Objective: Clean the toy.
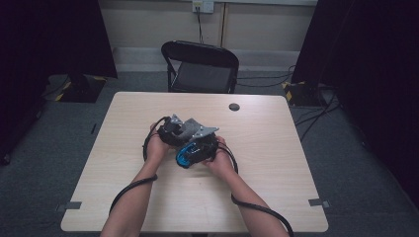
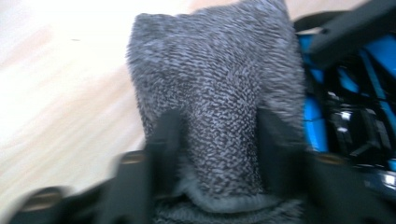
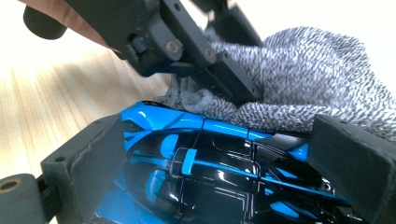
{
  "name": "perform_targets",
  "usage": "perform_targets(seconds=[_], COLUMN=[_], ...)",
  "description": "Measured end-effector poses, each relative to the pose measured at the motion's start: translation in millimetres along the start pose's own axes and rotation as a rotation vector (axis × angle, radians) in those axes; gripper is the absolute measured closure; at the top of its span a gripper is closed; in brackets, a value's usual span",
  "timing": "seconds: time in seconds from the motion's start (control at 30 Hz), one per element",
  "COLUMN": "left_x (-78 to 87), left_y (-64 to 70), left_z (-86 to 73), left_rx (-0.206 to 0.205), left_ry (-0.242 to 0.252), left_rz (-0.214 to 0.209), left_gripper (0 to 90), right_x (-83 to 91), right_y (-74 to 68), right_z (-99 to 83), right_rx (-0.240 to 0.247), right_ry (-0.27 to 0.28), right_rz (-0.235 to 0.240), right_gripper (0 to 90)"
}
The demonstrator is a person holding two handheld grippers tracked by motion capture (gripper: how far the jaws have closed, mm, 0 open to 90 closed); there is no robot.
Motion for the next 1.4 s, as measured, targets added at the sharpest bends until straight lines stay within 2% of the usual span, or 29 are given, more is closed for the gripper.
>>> perform_targets(seconds=[0.03, 0.07, 0.1, 0.17, 0.23, 0.37, 0.43, 0.47, 0.5, 0.57, 0.67, 0.83, 1.0, 1.13, 1.4], left_x=[2.3, 4.0, 5.1, 4.4, -2.1, -13.0, -14.0, -13.4, -12.7, -12.5, -10.0, -1.6, 5.4, 14.0, 33.4], left_y=[-3.1, -3.9, -4.0, -3.7, 2.7, 10.9, 13.8, 14.4, 15.7, 18.7, 18.1, 16.1, 15.6, 11.8, 7.8], left_z=[1.9, 4.1, 6.7, 6.7, 4.7, 1.0, 1.0, 1.4, 2.3, 4.0, 2.8, -3.7, -9.7, -16.5, -35.6], left_rx=[0.053, 0.119, 0.167, 0.162, 0.168, 0.122, 0.12, 0.115, 0.098, 0.048, 0.025, -0.009, -0.004, -0.02, 0.031], left_ry=[0.014, 0.03, 0.045, 0.035, 0.005, -0.016, -0.008, -0.012, -0.025, -0.033, -0.044, -0.063, -0.063, -0.085, -0.101], left_rz=[0.016, 0.013, 0.021, 0.039, 0.014, 0.029, 0.014, 0.003, -0.012, -0.024, -0.053, -0.095, -0.105, -0.097, -0.082], left_gripper=[35.3, 34.4, 34.3, 34.9, 36.1, 34.1, 42.9, 50.3, 59.5, 67.8, 71.7, 72.5, 72.4, 72.4, 72.3], right_x=[0.0, -0.1, -0.1, 0.0, 0.0, -0.1, -0.1, -0.1, -0.1, 0.0, -0.1, -0.2, -0.3, -0.6, -0.9], right_y=[0.1, 0.1, 0.1, 0.1, 0.0, 0.1, 0.1, 0.1, 0.2, 0.1, 0.1, 0.1, -0.5, -1.6, -2.6], right_z=[0.2, 0.2, 0.1, -0.1, 0.0, 0.2, 0.2, 0.1, 0.0, -0.1, 0.1, 0.3, 0.3, 0.6, 0.7], right_rx=[0.0, 0.0, 0.001, 0.001, 0.0, 0.001, 0.0, 0.0, 0.0, 0.0, 0.001, 0.001, 0.0, -0.001, -0.002], right_ry=[-0.001, -0.001, -0.001, 0.002, 0.003, -0.001, -0.002, -0.002, 0.001, 0.002, 0.0, -0.003, -0.003, -0.008, -0.008], right_rz=[0.0, 0.0, 0.0, 0.0, 0.0, 0.001, 0.001, 0.0, 0.0, 0.0, 0.0, 0.0, 0.001, 0.001, -0.002], right_gripper=[4.0, 4.0, 4.0, 4.0, 4.0, 4.0, 4.0, 4.0, 4.0, 4.0, 4.0, 4.0, 4.0, 4.0, 4.0])
Point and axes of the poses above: each handheld gripper's, and its own axes: x roughly backward along the jaws, z roughly out of its top, y roughly to its right, the point moved 8 cm from there along -x, roughly forward along the jaws, and after that the axes turned 8 degrees about z, right-handed, at the moved point
